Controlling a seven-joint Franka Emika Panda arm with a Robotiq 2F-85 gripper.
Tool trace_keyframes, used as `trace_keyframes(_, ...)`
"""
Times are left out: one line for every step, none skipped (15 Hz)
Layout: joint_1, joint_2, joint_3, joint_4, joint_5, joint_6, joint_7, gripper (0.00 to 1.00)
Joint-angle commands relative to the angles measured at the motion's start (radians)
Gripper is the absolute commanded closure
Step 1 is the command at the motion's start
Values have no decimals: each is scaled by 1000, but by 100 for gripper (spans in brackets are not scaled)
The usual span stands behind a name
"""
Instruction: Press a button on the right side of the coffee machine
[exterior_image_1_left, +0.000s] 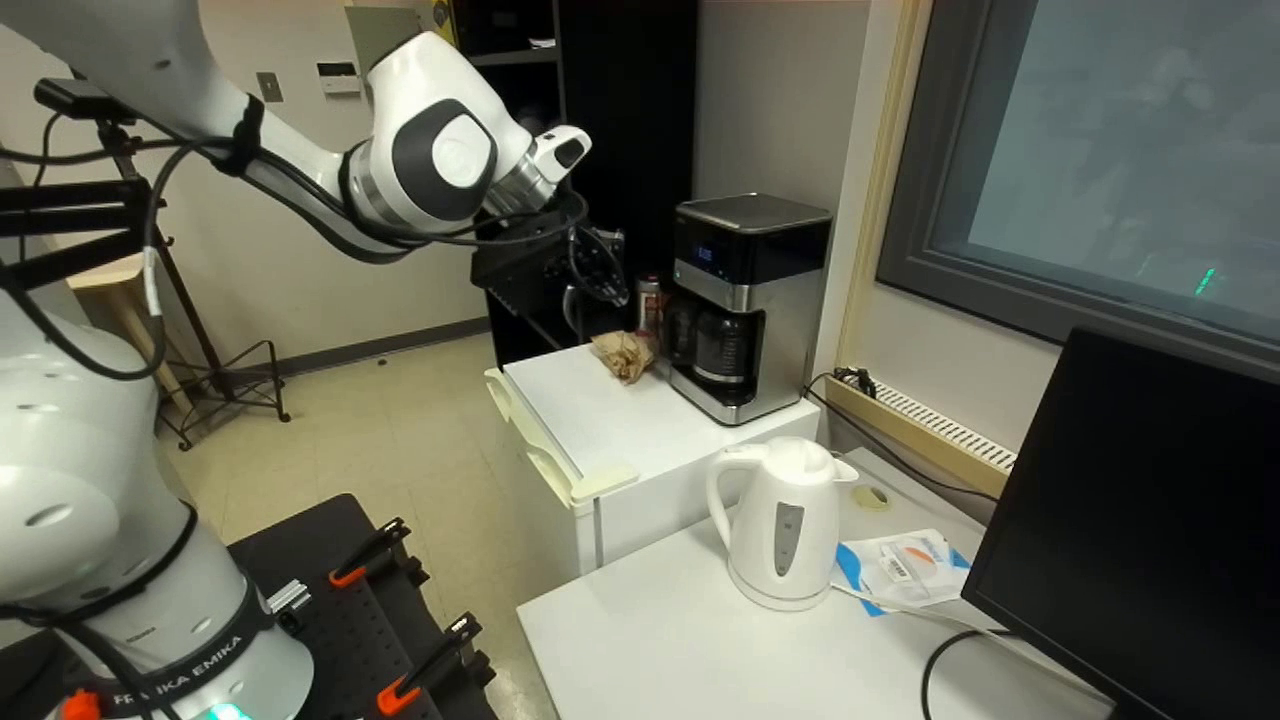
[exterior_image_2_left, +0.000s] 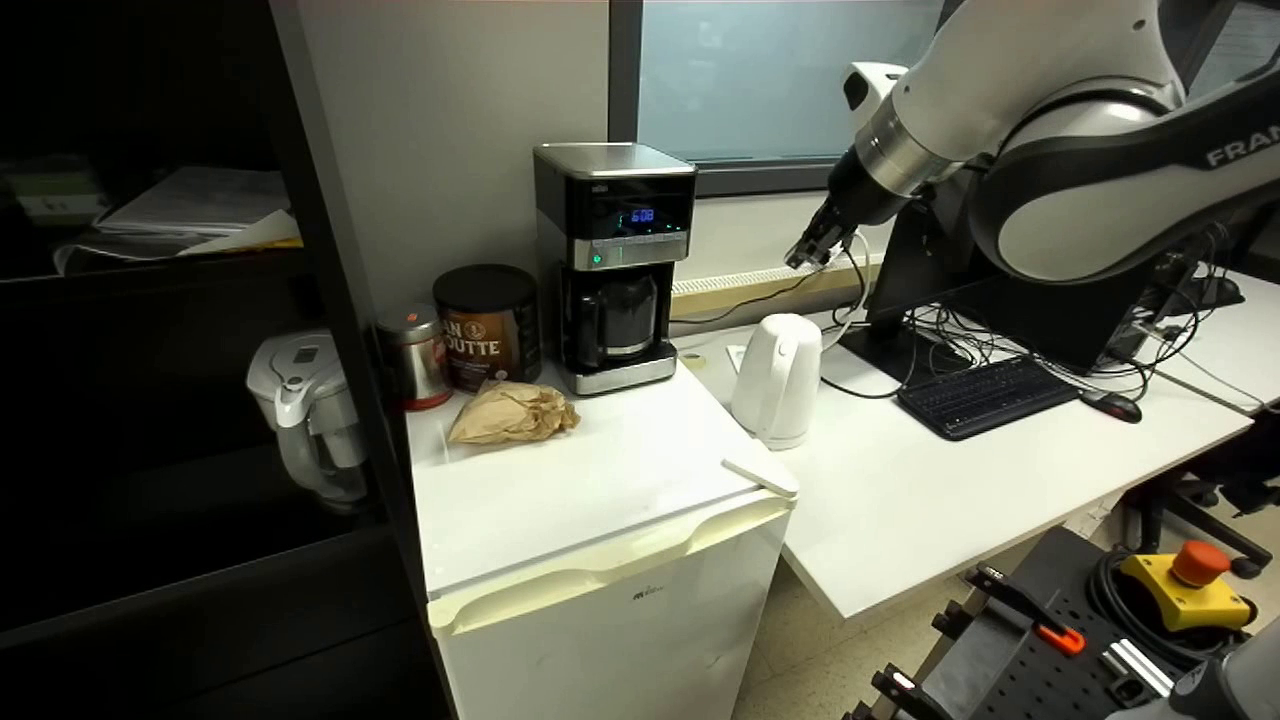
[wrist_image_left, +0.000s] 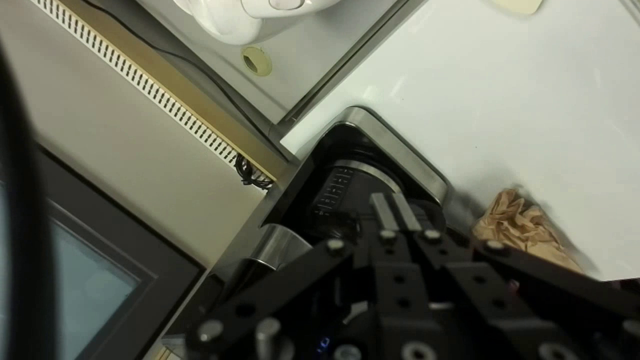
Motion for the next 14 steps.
trace_keyframes(-120, 90, 73, 54, -105, 100, 101, 96)
trace_keyframes(-152, 108, 93, 68, -132, 117, 126, 97)
trace_keyframes(-182, 123, 113, 81, -158, 134, 151, 98)
trace_keyframes(-208, 138, 131, 96, -180, 143, 172, 97)
trace_keyframes(-237, 155, 151, 113, -203, 153, 197, 98)
trace_keyframes(-261, 172, 168, 132, -223, 161, 220, 96)
trace_keyframes(-282, 188, 184, 150, -241, 166, 243, 97)
trace_keyframes(-299, 204, 198, 167, -256, 172, 264, 96)
trace_keyframes(-317, 220, 213, 185, -273, 177, 287, 97)
trace_keyframes(-332, 235, 226, 200, -290, 178, 308, 97)
trace_keyframes(-345, 250, 239, 216, -307, 181, 329, 97)
trace_keyframes(-357, 266, 250, 231, -326, 183, 350, 98)
trace_keyframes(-367, 280, 260, 245, -345, 180, 372, 97)
trace_keyframes(-375, 297, 269, 260, -364, 179, 393, 97)
